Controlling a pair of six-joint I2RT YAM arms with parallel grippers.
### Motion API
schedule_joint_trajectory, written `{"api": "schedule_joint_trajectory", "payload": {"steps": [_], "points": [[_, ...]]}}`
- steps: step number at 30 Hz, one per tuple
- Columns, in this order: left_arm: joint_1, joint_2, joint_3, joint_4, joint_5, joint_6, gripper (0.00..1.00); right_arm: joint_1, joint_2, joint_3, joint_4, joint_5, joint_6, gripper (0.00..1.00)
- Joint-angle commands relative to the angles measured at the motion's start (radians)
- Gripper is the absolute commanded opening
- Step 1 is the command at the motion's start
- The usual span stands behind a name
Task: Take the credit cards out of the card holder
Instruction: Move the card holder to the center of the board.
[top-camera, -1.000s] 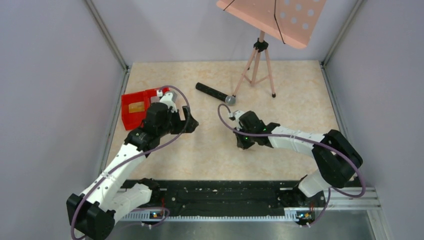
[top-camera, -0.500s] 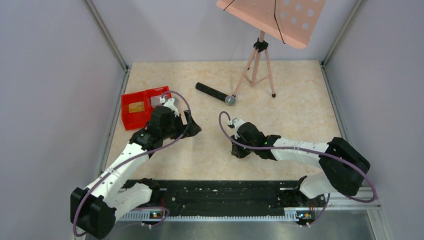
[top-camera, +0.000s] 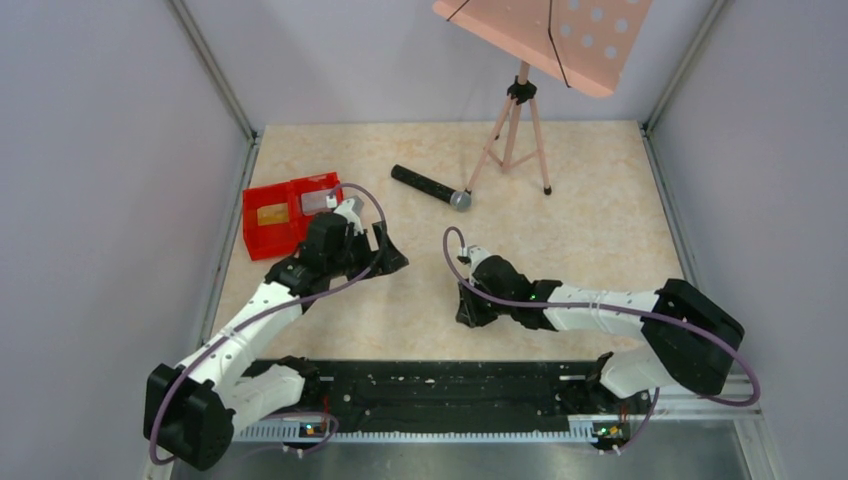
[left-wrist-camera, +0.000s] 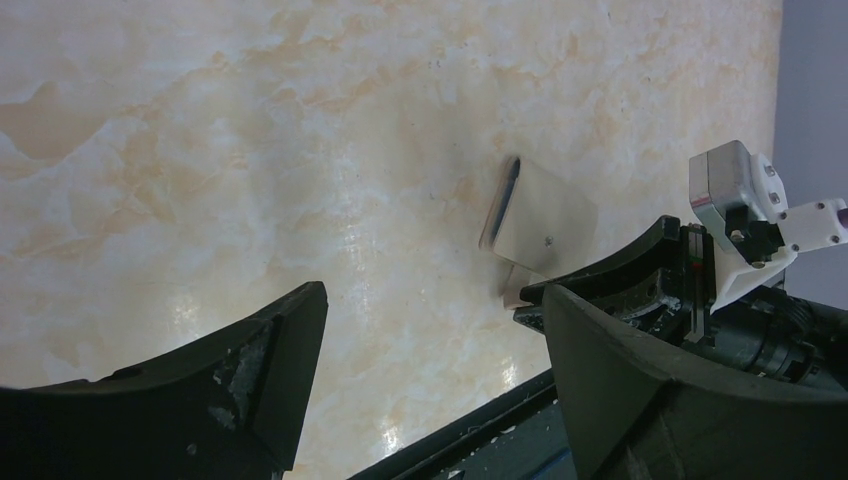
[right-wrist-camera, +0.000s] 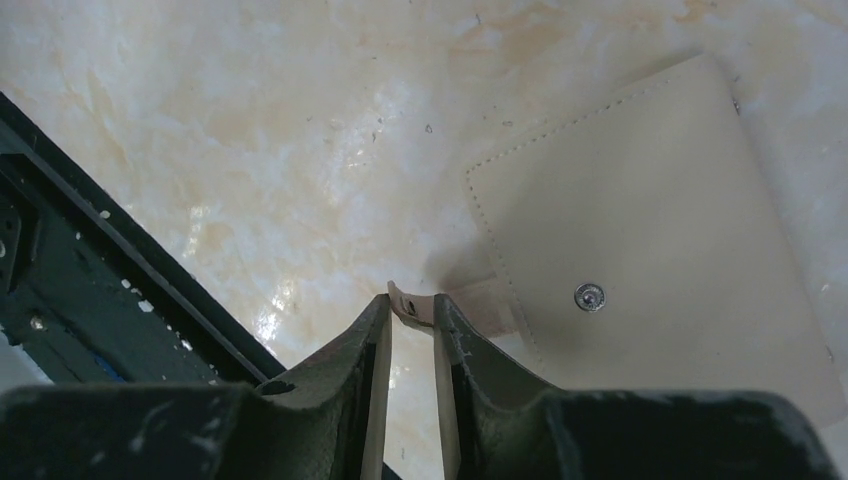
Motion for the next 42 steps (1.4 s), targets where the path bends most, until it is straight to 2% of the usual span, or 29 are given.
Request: {"api": "schedule_joint_trajectory", "payload": {"steps": [1,11,18,23,28,32,38,42], "points": [[-0.001,0.012,-0.001,0.056,0.045,0.002,0.84,0.01,-0.042,-0.014,0.045,-0.018,0.047,0.23],[-0.001,0.035,0.006,0.078,0.082,0.013,0.83,0.029,-0.027,-0.018,0.05,-0.048,0.089,0.27],[-0.002,0.038,0.006,0.082,0.099,0.018,0.83,0.041,-0.064,-0.012,0.037,-0.049,0.119,0.37],[-0.002,0.045,-0.009,0.104,0.119,-0.005,0.82,0.041,-0.131,0.022,-0.047,-0.016,0.101,0.43],[-0.003,0.061,-0.015,0.131,0.142,-0.026,0.81,0.041,-0.197,0.054,-0.144,0.087,0.072,0.5],[-0.003,0.042,-0.034,0.151,0.129,-0.032,0.81,0.041,-0.239,0.08,-0.269,0.229,0.036,0.58],[-0.003,0.03,-0.032,0.141,0.112,-0.014,0.8,0.034,-0.222,0.129,-0.404,0.428,-0.04,0.6],[-0.002,0.017,-0.022,0.119,0.1,0.002,0.8,0.034,-0.199,0.139,-0.423,0.478,-0.056,0.6]]}}
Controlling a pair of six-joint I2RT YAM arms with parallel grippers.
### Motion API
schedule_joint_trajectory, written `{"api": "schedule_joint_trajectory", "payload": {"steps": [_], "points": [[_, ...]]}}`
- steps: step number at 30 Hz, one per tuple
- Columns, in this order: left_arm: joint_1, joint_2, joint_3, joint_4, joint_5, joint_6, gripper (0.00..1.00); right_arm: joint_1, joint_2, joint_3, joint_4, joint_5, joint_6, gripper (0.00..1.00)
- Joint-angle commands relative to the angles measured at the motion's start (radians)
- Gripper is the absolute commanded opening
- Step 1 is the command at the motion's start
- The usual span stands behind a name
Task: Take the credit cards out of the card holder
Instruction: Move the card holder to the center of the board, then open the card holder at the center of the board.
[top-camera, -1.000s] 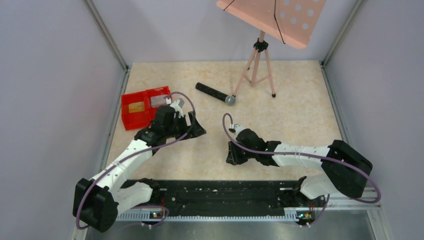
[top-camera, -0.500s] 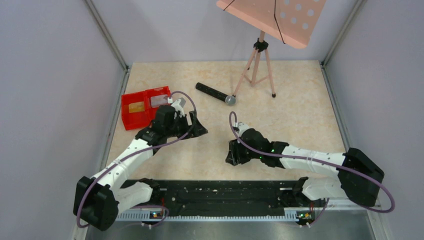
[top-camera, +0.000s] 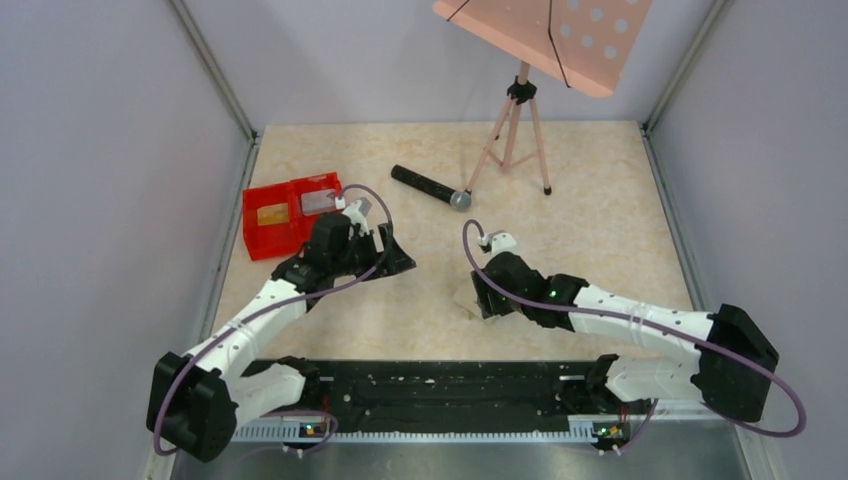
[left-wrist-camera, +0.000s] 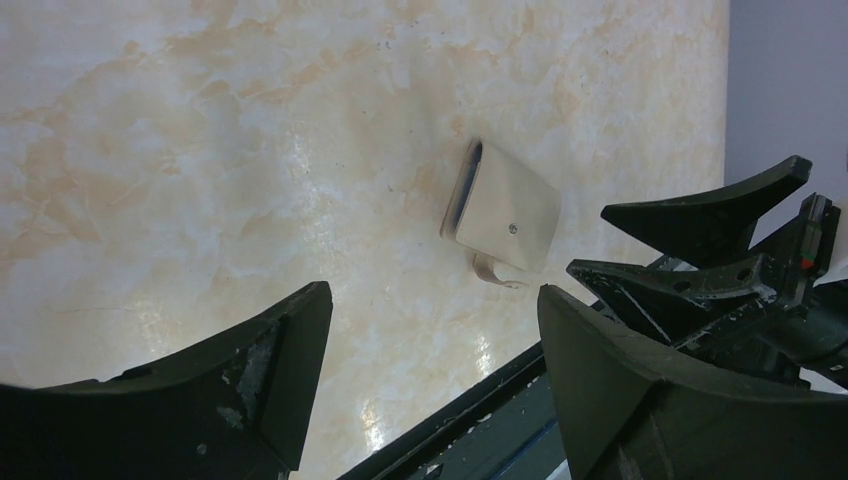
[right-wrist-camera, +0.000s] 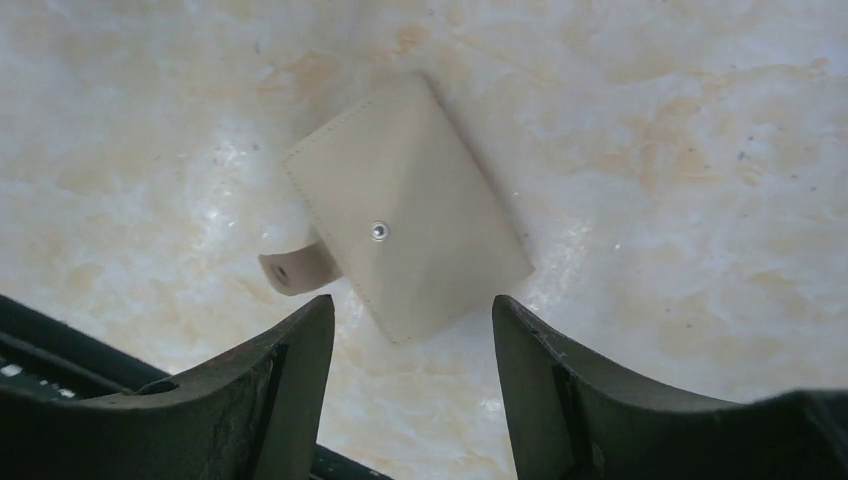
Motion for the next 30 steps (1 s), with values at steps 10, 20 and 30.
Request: {"api": "schedule_joint_trajectory", "payload": {"steps": [10,20,30], "points": [[-0.003,-0.078,-0.013,0.02,-0.048,0.03,0.8,-0.017,0.093,0.03,0.037,0.035,-0.103,0.6],[-0.003,-0.071,-0.023,0.023,-0.057,0.027,0.8,-0.016,0.139,-0.002,0.108,-0.024,-0.138,0.62],[-0.003,-0.057,-0.034,0.028,-0.053,0.027,0.8,-0.013,0.189,0.014,0.112,-0.026,-0.138,0.63]]}}
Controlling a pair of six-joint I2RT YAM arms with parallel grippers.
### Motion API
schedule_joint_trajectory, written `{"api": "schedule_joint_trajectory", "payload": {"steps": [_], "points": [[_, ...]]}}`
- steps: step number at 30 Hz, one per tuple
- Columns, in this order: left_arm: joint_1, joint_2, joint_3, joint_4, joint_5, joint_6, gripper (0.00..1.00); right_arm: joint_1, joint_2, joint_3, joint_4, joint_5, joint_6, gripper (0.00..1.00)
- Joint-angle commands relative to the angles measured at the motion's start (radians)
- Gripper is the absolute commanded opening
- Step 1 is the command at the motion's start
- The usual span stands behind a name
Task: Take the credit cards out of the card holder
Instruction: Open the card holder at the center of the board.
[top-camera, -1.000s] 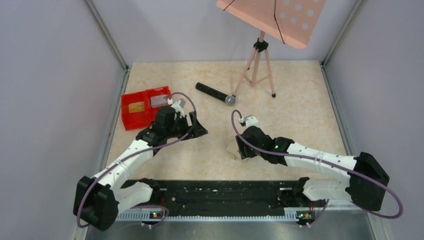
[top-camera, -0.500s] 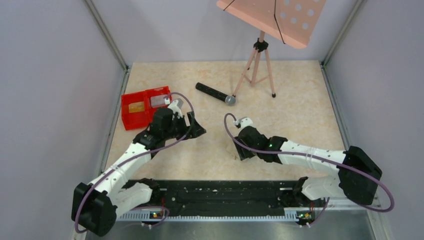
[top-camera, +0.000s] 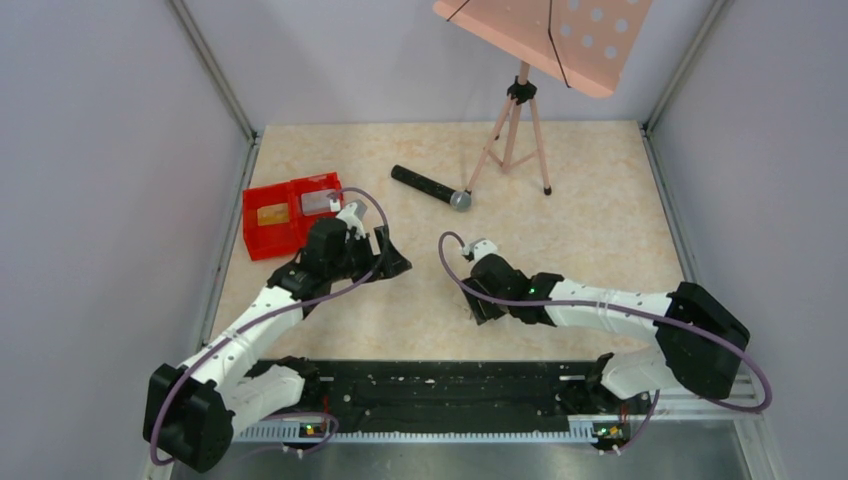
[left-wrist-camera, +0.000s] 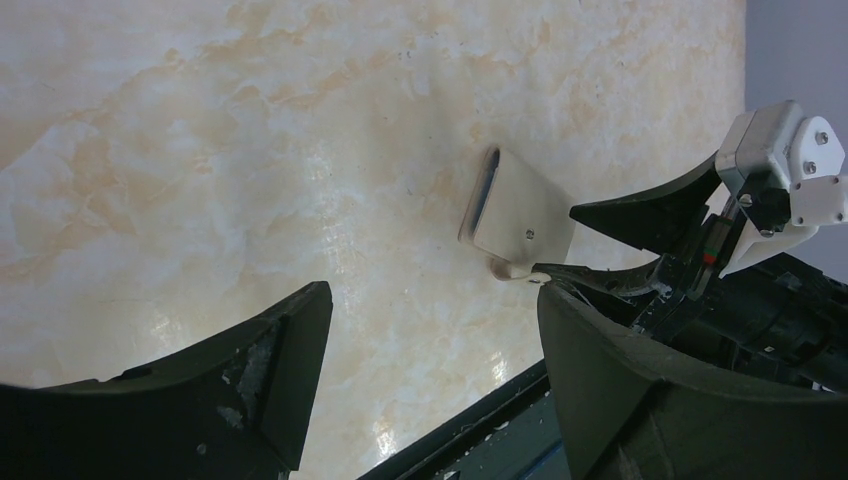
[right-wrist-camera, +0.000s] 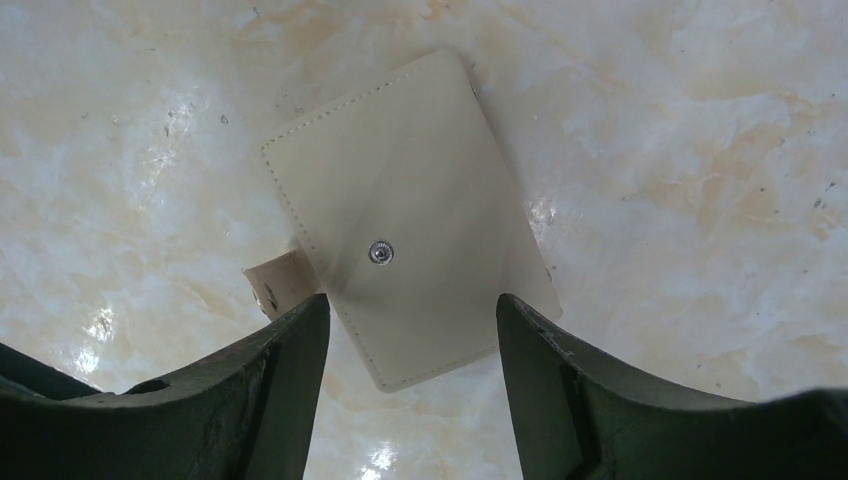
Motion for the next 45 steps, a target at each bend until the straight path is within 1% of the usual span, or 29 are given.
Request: {"api": "schedule_joint_trajectory", "payload": {"steps": [1,6,9,16,20,30,33,37,42,45], "points": [[-0.003,0.003,-0.006,0.036,-0.006,0.005,0.8,-0.003,0.016,0.009,0.031,0.004,-0.012,0.63],[-0.003,0.008,-0.015,0.04,-0.008,0.005,0.8,0.011,0.031,0.006,0.024,0.026,-0.025,0.67],[-0.002,0.015,-0.012,0.045,-0.006,0.004,0.8,0.017,0.053,0.015,0.009,0.057,-0.023,0.67],[-0.002,0.023,-0.012,0.05,-0.006,0.006,0.8,0.031,0.072,0.017,0.022,0.048,-0.026,0.68],[-0.003,0.036,-0.013,0.054,-0.001,0.004,0.8,0.033,0.051,0.009,0.033,0.044,-0.03,0.73],[-0.003,0.051,-0.001,0.065,0.007,-0.001,0.8,0.033,0.065,0.008,0.024,0.069,-0.04,0.74],[-0.003,0.055,-0.004,0.068,0.012,-0.005,0.8,0.034,0.076,0.012,0.025,0.073,-0.034,0.73],[-0.003,0.06,-0.009,0.077,0.024,-0.016,0.8,0.033,0.085,0.029,0.014,0.069,-0.016,0.69],[-0.003,0.061,-0.022,0.094,0.033,-0.036,0.79,0.033,0.072,0.027,0.048,0.012,0.004,0.62],[-0.003,0.059,-0.033,0.104,0.042,-0.044,0.79,0.033,0.049,0.013,0.09,-0.02,0.028,0.6]]}}
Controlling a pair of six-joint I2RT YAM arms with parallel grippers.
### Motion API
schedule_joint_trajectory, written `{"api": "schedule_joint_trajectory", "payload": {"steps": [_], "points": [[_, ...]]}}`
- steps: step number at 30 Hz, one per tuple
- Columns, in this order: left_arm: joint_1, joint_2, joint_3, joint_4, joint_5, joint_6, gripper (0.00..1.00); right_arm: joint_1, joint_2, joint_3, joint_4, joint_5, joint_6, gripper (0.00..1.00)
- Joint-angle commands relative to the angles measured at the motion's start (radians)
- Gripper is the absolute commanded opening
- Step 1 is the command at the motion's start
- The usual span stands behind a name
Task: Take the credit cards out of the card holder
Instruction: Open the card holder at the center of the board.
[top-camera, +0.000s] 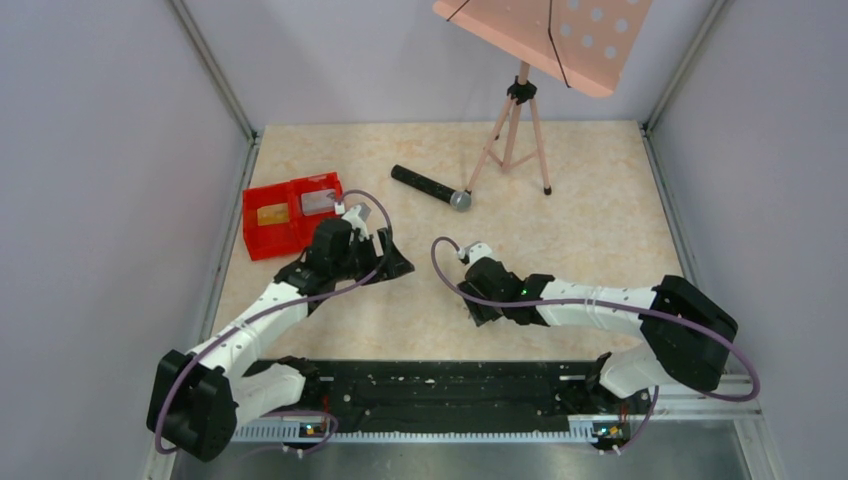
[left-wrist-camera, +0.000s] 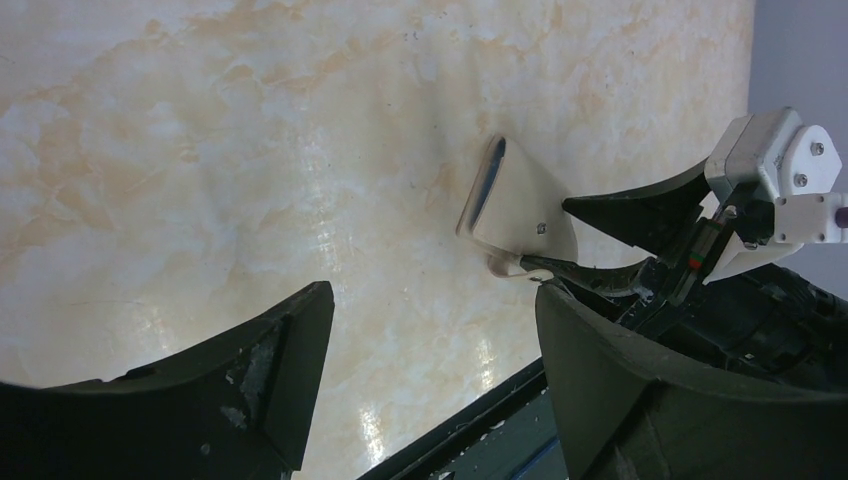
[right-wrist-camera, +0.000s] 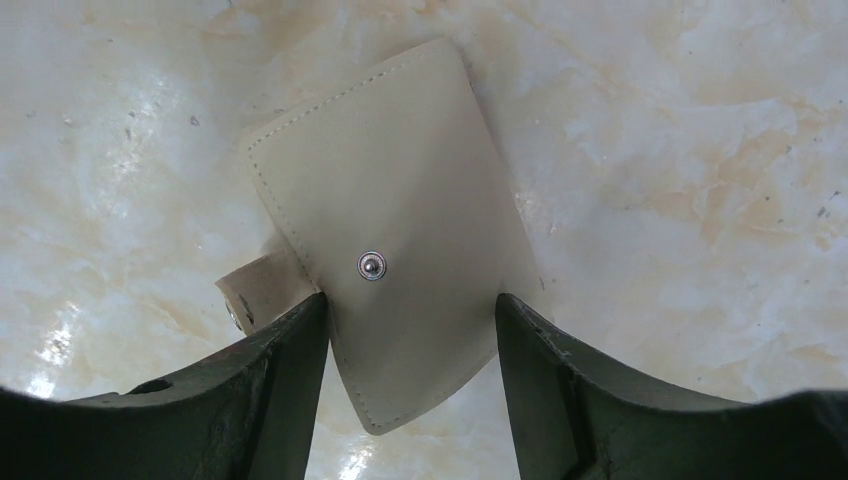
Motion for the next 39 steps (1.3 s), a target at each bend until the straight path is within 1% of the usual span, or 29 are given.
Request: {"api": "schedule_joint_trajectory", "payload": {"steps": [1,8,11,15,19,22,25,27,34,39], "points": [[-0.003,0.001,-0.019,0.068,0.025,-0.02,0.79,0.01,-0.028,0.007,0.082,-0.073,0.055,0.59],[-0.004,0.013,-0.041,0.121,0.074,-0.042,0.78,0.01,-0.042,0.007,0.113,-0.128,0.115,0.58],[-0.009,0.032,-0.05,0.146,0.098,-0.063,0.76,0.011,-0.038,0.005,0.126,-0.15,0.143,0.56],[-0.032,0.059,-0.073,0.19,0.116,-0.103,0.74,0.011,-0.033,0.001,0.136,-0.158,0.178,0.55],[-0.074,0.09,-0.113,0.274,0.126,-0.17,0.73,0.011,-0.046,-0.016,0.163,-0.144,0.208,0.52],[-0.106,0.127,-0.144,0.336,0.127,-0.222,0.72,0.012,-0.047,-0.025,0.175,-0.127,0.211,0.51],[-0.138,0.17,-0.16,0.409,0.128,-0.27,0.72,0.011,-0.053,-0.017,0.15,-0.102,0.205,0.58],[-0.168,0.211,-0.162,0.462,0.132,-0.298,0.71,0.011,-0.066,-0.016,0.139,-0.092,0.198,0.59],[-0.227,0.352,-0.145,0.581,0.152,-0.376,0.69,0.012,-0.056,-0.025,0.164,-0.132,0.204,0.57],[-0.256,0.418,-0.143,0.641,0.172,-0.431,0.65,0.011,-0.085,-0.067,0.198,-0.121,0.246,0.53]]}}
